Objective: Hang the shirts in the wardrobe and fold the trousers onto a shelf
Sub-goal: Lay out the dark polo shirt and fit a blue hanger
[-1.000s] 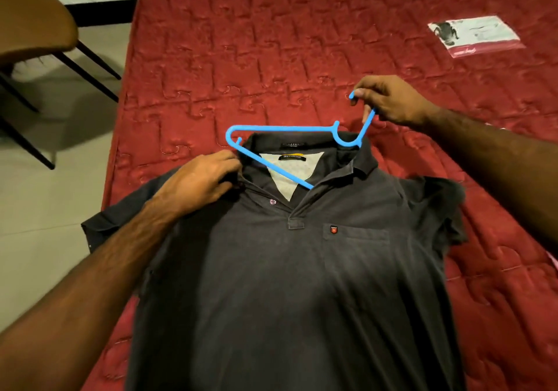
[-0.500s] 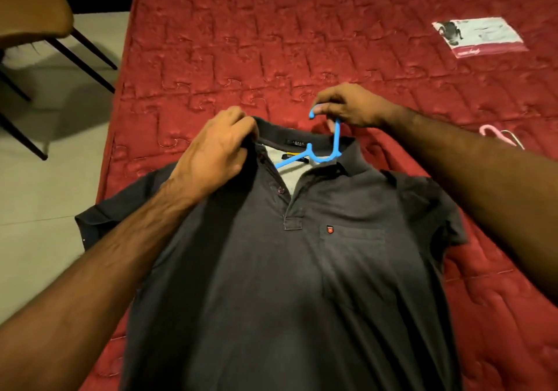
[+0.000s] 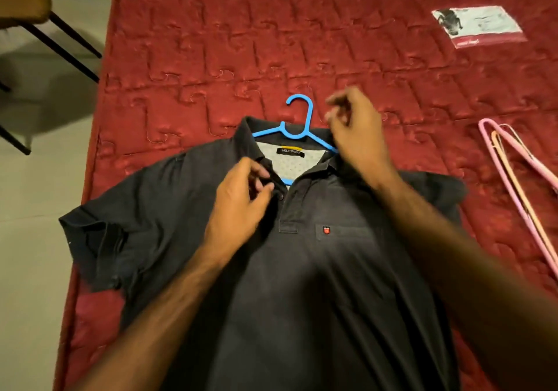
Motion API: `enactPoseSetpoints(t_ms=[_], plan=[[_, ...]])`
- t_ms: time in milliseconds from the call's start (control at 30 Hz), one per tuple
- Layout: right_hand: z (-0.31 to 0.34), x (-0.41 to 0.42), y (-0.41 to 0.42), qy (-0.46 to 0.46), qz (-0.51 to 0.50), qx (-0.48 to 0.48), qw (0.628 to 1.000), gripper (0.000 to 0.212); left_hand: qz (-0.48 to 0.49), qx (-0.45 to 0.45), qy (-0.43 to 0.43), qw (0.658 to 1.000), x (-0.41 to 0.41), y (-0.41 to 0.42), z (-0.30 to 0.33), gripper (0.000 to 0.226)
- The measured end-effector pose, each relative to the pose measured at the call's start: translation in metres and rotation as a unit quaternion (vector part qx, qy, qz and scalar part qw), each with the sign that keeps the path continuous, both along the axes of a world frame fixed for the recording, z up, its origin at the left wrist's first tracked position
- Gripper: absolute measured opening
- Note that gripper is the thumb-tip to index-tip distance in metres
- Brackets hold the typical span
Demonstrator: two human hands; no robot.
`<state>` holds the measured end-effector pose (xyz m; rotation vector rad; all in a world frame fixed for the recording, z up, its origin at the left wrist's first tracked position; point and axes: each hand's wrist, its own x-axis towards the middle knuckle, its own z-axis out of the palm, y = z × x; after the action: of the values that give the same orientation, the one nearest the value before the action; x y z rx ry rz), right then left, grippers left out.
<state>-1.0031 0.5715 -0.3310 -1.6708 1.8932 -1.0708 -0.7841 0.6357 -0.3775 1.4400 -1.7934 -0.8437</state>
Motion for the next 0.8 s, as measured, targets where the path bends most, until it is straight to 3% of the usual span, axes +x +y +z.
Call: enactPoseSetpoints(t_ms=[100,200,367,567,667,800], plan=[[-0.016,0.030,0.086,-0.066,0.037,0.098,0.992,0.006,0.015,0.076,0.004,0.997,-0.007,0.017,-0.025,0.025],[-0.047,0.054,0.118,-0.111,-0.057,0.176,0.977,0.021,0.022,0.092,-0.007,0.996,-0.012,0.012,-0.031,0.028],[-0.053,0.082,0.107,0.019,-0.179,0.239,0.954,0.047,0.042,0.123,-0.046,0.990,-0.019,0.007,-0.028,0.022],[-0.051,0.084,0.099,0.043,-0.210,0.244,0.946,0.018,0.068,0.179,-0.061,0.980,-0.026,-0.006,-0.019,0.012],[-0.055,0.080,0.106,-0.070,-0.216,0.177,0.958,0.010,0.090,0.209,-0.017,0.974,-0.025,-0.006,-0.018,0.009],[-0.057,0.071,0.113,-0.231,-0.192,0.159,0.940,0.019,0.115,0.243,0.050,0.962,-0.027,-0.001,-0.018,0.006]])
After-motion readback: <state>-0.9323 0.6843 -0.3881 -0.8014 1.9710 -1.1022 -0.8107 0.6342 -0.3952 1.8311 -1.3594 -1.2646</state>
